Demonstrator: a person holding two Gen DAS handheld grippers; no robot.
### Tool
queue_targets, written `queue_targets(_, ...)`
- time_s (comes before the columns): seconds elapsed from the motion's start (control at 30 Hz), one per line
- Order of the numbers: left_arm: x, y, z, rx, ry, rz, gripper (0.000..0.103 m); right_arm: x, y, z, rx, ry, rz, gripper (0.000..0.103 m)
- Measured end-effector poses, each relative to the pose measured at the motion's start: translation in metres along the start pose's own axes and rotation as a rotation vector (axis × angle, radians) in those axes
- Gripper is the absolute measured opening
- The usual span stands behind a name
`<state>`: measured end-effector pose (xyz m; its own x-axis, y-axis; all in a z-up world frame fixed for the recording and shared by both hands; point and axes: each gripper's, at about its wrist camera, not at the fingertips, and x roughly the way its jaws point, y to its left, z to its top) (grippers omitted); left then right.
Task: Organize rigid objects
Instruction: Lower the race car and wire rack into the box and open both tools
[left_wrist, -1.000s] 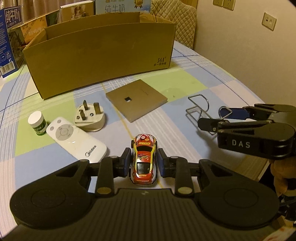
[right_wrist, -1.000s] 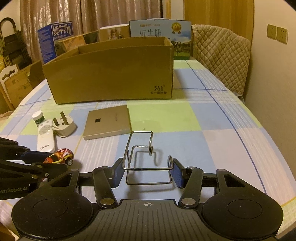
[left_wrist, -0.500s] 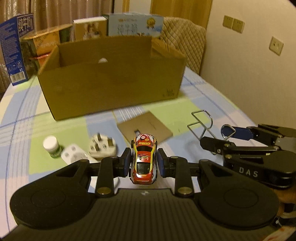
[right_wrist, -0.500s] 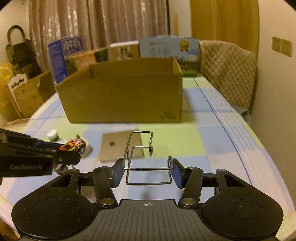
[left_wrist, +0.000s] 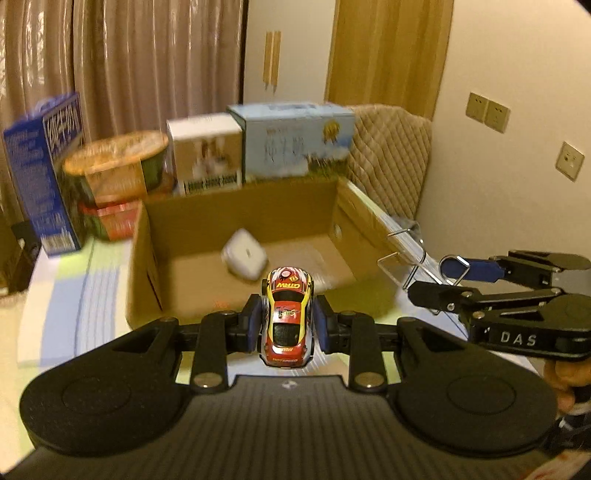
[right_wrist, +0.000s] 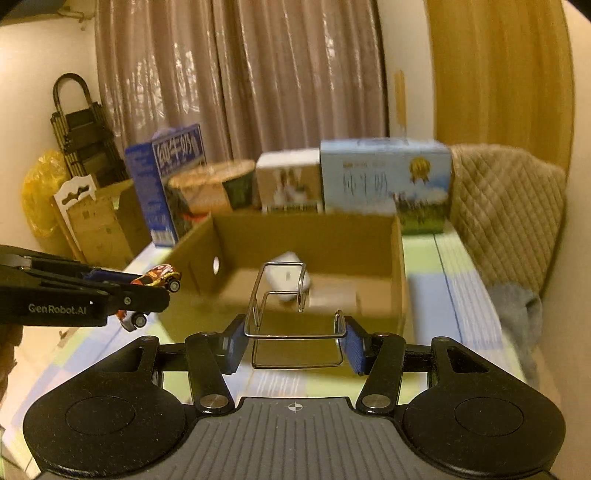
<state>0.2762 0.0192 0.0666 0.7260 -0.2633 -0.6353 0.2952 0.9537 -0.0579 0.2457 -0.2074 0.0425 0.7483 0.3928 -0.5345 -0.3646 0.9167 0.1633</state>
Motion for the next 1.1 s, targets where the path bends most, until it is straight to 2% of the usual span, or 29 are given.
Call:
queue_targets(0.1,0.018,0.012,0.025,0.011,0.005,0.034,0.025,0.02,-0.011,0.026,-0.013,0.0,-0.005,0.05)
queue_targets(0.27,0.062,0.038,0.038,-0.041,0.061,0.041,0.025,0.066,-0.03,0.045,0.007,0.061,-0.009,0.051)
queue_targets(0.4,0.093,0.05,0.035,-0.042,0.106,0.059,0.025,0.102,-0.039,0.045,0.008,0.124,-0.019,0.051)
queue_targets(0.6,0.121,0.061,0.029,-0.048,0.137,0.059,0.025,0.134,-0.042,0.038,-0.008,0.178,-0.01,0.051)
queue_targets(0.93,0.147,0.078,0.029,-0.053,0.156,0.097,0.026,0.157,-0.051,0.032,0.01,0.218,-0.018,0.051)
queue_targets(1.03,0.147,0.08,0.03,-0.056,0.137,0.132,0.054,0.158,-0.052,0.033,0.007,0.222,-0.023,0.051)
queue_targets(1.1,0.144,0.083,0.031,-0.072,0.127,0.135,0.054,0.158,-0.053,0.033,0.011,0.224,-0.024,0.051)
